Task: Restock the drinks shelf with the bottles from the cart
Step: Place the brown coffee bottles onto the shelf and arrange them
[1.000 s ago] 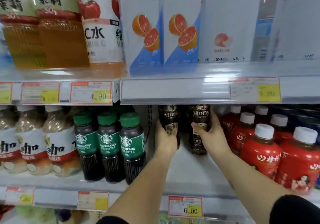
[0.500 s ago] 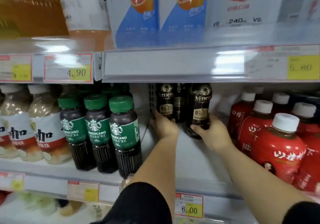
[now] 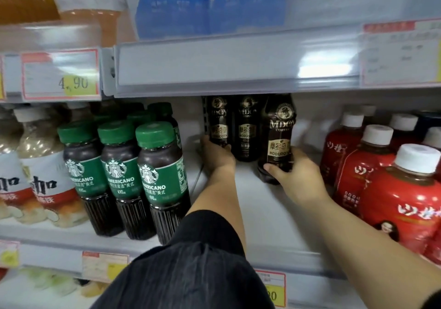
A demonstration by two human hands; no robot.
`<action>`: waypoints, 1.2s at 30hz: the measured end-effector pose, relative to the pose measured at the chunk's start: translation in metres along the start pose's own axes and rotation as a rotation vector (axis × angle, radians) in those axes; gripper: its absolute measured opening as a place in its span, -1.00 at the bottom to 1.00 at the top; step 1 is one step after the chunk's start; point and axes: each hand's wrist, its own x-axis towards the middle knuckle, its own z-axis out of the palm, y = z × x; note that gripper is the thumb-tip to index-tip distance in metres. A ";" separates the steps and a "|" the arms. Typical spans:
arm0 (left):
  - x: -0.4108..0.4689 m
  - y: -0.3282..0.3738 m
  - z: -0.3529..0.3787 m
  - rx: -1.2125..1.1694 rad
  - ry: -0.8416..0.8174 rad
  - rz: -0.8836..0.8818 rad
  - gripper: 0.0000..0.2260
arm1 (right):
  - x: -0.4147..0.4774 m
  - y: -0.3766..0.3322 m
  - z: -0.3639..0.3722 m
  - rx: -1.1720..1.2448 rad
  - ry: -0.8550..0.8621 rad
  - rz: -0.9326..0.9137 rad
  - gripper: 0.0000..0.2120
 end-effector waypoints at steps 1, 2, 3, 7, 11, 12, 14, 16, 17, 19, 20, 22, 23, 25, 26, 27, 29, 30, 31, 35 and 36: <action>0.002 -0.001 0.001 0.004 -0.001 0.005 -0.57 | 0.001 0.000 0.000 0.000 -0.001 -0.002 -0.55; 0.003 -0.002 0.003 0.004 0.001 0.009 -0.56 | 0.001 0.001 0.001 0.005 -0.002 -0.002 -0.56; 0.004 -0.001 0.003 -0.001 0.003 0.019 -0.56 | 0.001 0.001 0.001 0.015 -0.002 0.000 -0.56; 0.004 -0.003 0.004 0.013 0.002 0.038 -0.55 | 0.001 0.000 0.001 0.031 -0.004 -0.009 -0.58; 0.005 -0.004 0.004 0.066 -0.027 0.006 -0.48 | -0.001 -0.004 -0.001 0.029 -0.008 -0.011 -0.57; 0.002 -0.003 0.004 0.089 -0.018 -0.031 -0.48 | -0.003 -0.006 -0.002 0.021 -0.024 -0.010 -0.58; -0.013 0.005 -0.001 0.168 -0.043 -0.056 -0.53 | -0.006 -0.010 -0.005 0.019 -0.071 -0.001 -0.60; -0.041 0.014 -0.012 0.186 -0.155 0.008 -0.65 | -0.008 -0.013 -0.009 0.017 -0.104 0.000 -0.60; -0.060 0.018 -0.023 0.161 -0.257 0.062 -0.68 | -0.009 -0.015 -0.011 0.008 -0.116 0.000 -0.60; -0.100 0.019 -0.054 0.127 -0.487 0.203 -0.67 | -0.011 -0.019 -0.012 -0.028 -0.141 -0.013 -0.57; -0.116 0.017 -0.072 0.156 -0.563 0.269 -0.67 | -0.011 -0.021 -0.011 -0.053 -0.165 -0.024 -0.56; -0.134 0.005 -0.105 0.231 -0.615 0.417 -0.71 | -0.009 -0.026 -0.005 -0.097 -0.227 -0.037 -0.51; -0.138 -0.002 -0.119 0.308 -0.597 0.518 -0.72 | -0.008 -0.031 -0.001 -0.110 -0.261 -0.043 -0.48; -0.143 -0.010 -0.143 0.473 -0.561 0.701 -0.75 | -0.004 -0.039 0.010 -0.129 -0.309 -0.077 -0.43; -0.145 -0.012 -0.152 0.502 -0.557 0.756 -0.76 | -0.002 -0.043 0.016 -0.142 -0.326 -0.095 -0.41; -0.146 -0.014 -0.160 0.502 -0.556 0.813 -0.75 | 0.000 -0.047 0.022 -0.150 -0.340 -0.103 -0.39; -0.144 -0.021 -0.170 0.507 -0.558 0.947 -0.73 | 0.004 -0.053 0.033 -0.155 -0.348 -0.108 -0.35; -0.142 -0.026 -0.174 0.521 -0.557 1.018 -0.75 | 0.006 -0.055 0.039 -0.158 -0.344 -0.109 -0.34; -0.139 -0.031 -0.176 0.532 -0.563 1.083 -0.79 | 0.009 -0.056 0.045 -0.157 -0.335 -0.102 -0.33; -0.129 -0.044 -0.177 0.555 -0.585 1.260 -0.72 | 0.015 -0.060 0.062 -0.106 -0.303 -0.062 -0.33; -0.128 -0.045 -0.177 0.548 -0.580 1.282 -0.68 | 0.015 -0.061 0.063 -0.095 -0.300 -0.057 -0.35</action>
